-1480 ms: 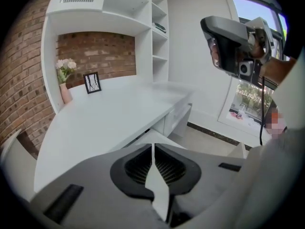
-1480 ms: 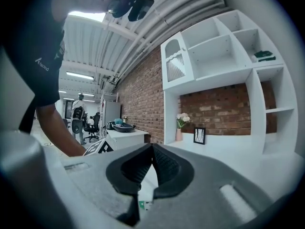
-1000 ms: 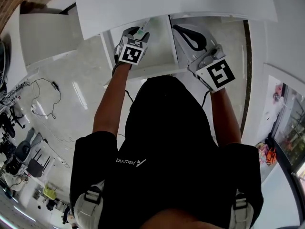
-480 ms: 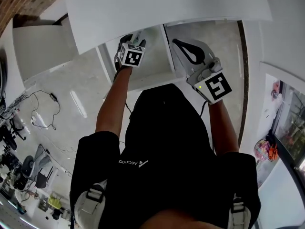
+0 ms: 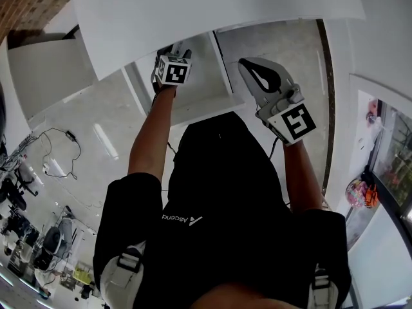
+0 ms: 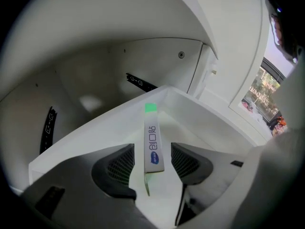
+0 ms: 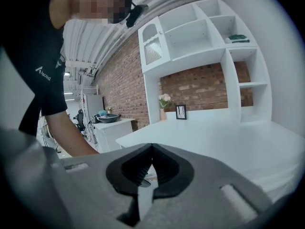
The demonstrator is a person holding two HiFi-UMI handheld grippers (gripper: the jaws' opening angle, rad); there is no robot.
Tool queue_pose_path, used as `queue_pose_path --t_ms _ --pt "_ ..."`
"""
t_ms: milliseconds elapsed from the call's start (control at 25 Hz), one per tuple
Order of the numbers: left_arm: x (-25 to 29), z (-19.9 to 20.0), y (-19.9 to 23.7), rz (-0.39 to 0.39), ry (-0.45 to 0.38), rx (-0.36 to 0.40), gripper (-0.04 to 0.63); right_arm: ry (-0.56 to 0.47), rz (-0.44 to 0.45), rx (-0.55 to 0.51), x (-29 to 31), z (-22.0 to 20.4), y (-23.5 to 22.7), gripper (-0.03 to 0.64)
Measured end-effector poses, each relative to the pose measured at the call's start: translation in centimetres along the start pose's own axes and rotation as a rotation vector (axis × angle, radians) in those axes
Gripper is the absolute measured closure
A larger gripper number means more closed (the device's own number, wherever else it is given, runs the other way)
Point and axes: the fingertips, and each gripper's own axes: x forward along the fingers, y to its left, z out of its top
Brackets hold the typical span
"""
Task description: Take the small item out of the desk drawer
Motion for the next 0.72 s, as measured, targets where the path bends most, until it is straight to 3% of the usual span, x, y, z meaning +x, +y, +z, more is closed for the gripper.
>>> queue_pose_path --t_ms 280,720 --pt "0.5 -0.1 0.5 0.024 0.007 -0.001 0.498 0.014 0.001 0.015 -0.1 -0.9 -0.3 0.615" --pt "-2.1 -0.5 -0.8 -0.014 0.017 0.033 0.502 0.000 0.025 0.028 0.0 -1.2 0.1 0.615"
